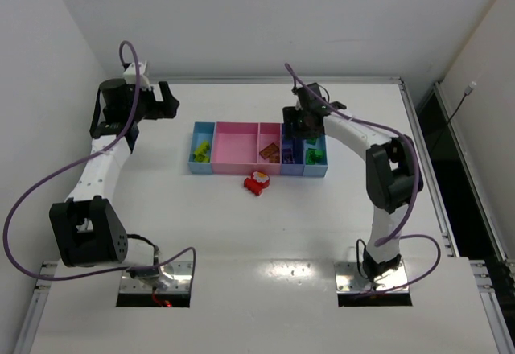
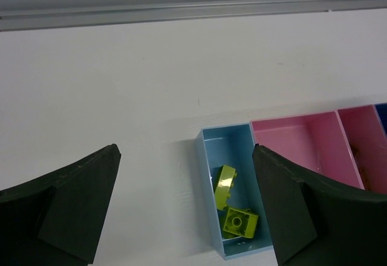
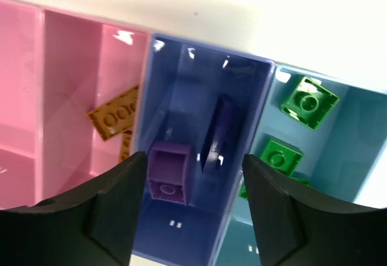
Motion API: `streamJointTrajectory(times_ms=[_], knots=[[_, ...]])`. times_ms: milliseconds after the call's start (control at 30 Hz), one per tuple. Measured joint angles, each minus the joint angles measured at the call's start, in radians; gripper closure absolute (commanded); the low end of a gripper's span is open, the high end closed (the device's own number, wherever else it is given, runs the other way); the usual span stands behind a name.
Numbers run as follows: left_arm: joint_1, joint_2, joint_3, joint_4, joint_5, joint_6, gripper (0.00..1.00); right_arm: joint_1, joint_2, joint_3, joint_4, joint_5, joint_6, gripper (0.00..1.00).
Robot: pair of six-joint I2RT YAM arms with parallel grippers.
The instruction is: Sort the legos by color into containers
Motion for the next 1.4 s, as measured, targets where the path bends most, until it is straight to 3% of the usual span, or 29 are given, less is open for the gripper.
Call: streamJointTrajectory(times_ms=[133,233,367,500,600,733,833,933,1100,1400], knots=[[-0.001,0.000,0.000,-0.011,0.066,0.014,0.00,0.000,0.000,0.013,0.009,-0.033,-0.013,0.32],[-0.004,-0.007,-0.001,-0.042,0.200,0.077,0.00,0.008,-0.006,0.013,0.021,-0.047,-0.047,0.32],[-0.069,-0.048,-0.003,-0.178,0.372,0.270,0.06,0.027,-0.105,-0.026,0.044,-0.057,-0.085,0.32],[-0.243,-0.057,0.022,-0.427,0.470,0.538,0.17,0.019,-0.311,-0.090,0.062,-0.014,-0.074,0.32],[-0.466,-0.057,0.011,-0.574,0.448,0.739,0.29,-0.049,-0.428,-0.116,0.071,0.035,-0.069,0.32],[-0.705,-0.058,-0.058,-0.625,0.381,0.897,0.33,-0.180,-0.505,-0.150,0.071,0.071,-0.063,0.32],[-0.810,-0.022,-0.100,-0.645,0.332,0.992,0.40,-0.261,-0.521,-0.180,0.050,0.080,-0.059,0.32],[-0.835,0.048,-0.113,-0.628,0.299,1.070,0.47,-0.296,-0.527,-0.198,0.014,0.071,-0.056,0.32],[-0.839,0.187,-0.108,-0.550,0.244,1.148,0.49,-0.322,-0.554,-0.207,-0.025,0.023,-0.058,0.32],[-0.828,0.315,-0.048,-0.462,0.176,1.234,0.32,-0.360,-0.621,-0.268,-0.026,-0.040,-0.061,0.32]])
